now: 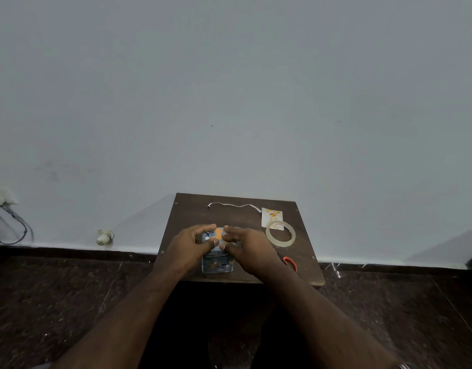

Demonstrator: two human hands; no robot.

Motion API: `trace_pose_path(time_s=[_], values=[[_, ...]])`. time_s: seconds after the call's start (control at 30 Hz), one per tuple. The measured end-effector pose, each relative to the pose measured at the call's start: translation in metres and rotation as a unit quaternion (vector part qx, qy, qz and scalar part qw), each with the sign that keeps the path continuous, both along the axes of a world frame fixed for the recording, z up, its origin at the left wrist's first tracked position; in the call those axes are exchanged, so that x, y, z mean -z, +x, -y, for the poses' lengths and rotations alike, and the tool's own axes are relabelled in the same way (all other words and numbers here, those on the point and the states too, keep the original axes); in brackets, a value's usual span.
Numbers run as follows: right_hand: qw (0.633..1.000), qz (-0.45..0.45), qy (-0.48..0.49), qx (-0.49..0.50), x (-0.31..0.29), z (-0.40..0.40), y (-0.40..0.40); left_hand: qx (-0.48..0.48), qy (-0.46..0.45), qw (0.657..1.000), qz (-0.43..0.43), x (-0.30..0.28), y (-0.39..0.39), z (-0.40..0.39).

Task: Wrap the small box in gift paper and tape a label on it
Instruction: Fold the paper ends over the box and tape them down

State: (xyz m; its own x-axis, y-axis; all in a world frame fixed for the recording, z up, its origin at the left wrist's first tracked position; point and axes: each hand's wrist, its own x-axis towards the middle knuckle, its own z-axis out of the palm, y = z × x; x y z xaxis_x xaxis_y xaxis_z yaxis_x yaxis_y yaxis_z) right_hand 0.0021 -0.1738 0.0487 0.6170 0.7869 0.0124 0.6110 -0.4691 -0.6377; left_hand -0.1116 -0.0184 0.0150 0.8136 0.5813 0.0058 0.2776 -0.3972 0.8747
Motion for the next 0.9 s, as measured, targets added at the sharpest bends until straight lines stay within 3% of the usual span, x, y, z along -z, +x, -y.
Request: trace_pose_path(time_s=[0.27,0.4,0.6,0.9], values=[[0.998,-0.018,0.047,0.028,0.004,-0.003,0.001,-0.048,-0.042,0.998,0.02,0.001,0.005,0.006],[0.997,-0.01,0.061,0.048,0.001,-0.012,0.012,-0.052,-0.02,0.998,0.017,-0.005,0.023,-0.003],[0.997,-0.019,0.055,0.051,0.002,-0.029,0.04,-0.035,0.016,0.999,-0.002,-0.013,0.052,-0.016],[0.997,-0.036,0.042,0.048,0.011,-0.038,0.05,-0.042,-0.03,0.999,0.015,0.0,0.059,-0.017]])
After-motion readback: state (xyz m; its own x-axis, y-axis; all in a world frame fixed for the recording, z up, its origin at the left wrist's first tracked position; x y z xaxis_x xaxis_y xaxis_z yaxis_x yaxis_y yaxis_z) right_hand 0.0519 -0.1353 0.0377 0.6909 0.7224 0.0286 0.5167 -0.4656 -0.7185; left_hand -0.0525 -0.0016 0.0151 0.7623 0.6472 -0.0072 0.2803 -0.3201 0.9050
